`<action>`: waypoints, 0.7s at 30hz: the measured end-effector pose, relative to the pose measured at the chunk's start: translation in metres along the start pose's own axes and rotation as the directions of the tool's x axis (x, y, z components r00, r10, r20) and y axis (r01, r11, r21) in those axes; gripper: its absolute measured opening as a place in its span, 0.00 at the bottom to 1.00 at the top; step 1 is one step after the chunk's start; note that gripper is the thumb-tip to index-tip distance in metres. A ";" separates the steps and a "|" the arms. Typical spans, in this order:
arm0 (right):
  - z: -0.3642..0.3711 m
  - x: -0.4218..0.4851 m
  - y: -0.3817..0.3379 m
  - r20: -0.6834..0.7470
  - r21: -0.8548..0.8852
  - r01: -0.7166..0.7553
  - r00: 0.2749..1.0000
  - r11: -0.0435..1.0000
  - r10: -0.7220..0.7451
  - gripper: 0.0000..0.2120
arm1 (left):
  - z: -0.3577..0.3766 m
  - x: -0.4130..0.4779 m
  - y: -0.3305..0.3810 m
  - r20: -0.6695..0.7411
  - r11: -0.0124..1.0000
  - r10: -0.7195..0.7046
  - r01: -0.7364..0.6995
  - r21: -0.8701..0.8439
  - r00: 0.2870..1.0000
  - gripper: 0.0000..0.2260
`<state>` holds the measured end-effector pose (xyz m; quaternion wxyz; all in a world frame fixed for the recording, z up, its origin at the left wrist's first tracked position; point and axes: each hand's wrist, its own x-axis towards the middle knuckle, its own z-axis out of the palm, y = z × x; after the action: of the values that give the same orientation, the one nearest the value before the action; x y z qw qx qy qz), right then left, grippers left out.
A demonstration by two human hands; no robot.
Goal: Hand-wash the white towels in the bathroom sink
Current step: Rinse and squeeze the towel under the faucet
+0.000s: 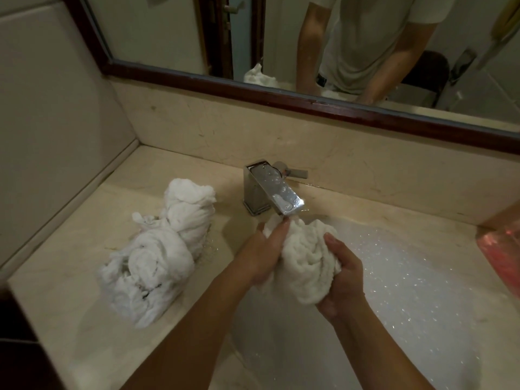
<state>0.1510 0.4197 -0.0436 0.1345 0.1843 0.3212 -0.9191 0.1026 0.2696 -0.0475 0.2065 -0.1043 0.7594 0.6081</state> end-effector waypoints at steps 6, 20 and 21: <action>0.016 0.018 0.008 -0.135 0.033 0.103 0.986 0.994 -0.098 0.27 | -0.018 -0.020 -0.012 0.218 0.943 -0.054 0.121 -0.311 0.974 0.27; 0.035 0.055 0.034 -0.305 -0.411 -0.008 0.943 0.912 -0.130 0.31 | -0.013 0.010 -0.005 -0.438 0.936 -0.054 -0.108 -0.335 0.898 0.36; 0.034 0.055 0.036 -0.279 -0.358 -0.026 0.957 0.933 -0.080 0.32 | -0.013 0.010 -0.006 -0.454 0.932 -0.049 -0.123 -0.340 0.890 0.37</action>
<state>0.1065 0.3634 -0.0616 0.1046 0.2845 0.5017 -0.8102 0.0938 0.2563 -0.0543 -0.0116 -0.2649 0.6641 0.6990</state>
